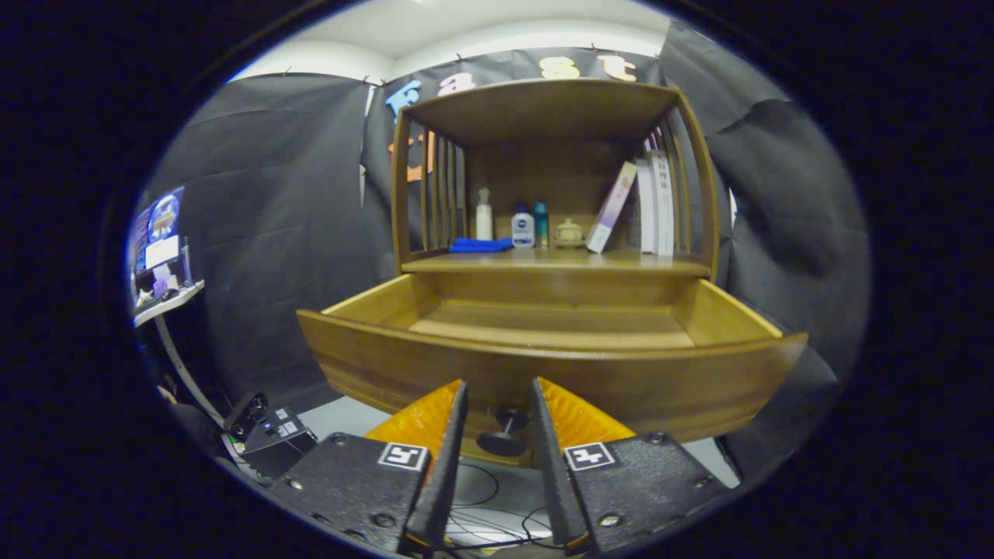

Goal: Pull open the drawer, take out the items inside it, and place them on the countertop above the cabinet.

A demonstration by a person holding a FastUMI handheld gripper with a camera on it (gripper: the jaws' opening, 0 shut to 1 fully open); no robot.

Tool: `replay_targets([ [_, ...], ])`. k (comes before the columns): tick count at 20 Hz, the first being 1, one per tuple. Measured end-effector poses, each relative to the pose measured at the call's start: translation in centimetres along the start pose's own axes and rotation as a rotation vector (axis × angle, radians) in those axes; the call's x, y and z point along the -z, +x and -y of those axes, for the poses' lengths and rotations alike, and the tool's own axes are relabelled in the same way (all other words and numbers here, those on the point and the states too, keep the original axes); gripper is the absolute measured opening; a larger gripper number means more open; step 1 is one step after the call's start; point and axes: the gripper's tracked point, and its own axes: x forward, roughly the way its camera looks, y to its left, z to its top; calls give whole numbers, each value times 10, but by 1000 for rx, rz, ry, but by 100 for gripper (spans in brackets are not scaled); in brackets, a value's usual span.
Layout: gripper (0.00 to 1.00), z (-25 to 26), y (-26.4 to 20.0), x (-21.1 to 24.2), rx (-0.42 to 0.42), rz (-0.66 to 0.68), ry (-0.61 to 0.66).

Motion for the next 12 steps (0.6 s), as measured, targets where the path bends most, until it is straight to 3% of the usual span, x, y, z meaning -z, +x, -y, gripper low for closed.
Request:
replay_targets([
  [6,74,-7,21,-49,-73,-67,17],
  [12,78,14,78,-50,-91,-320,13],
])
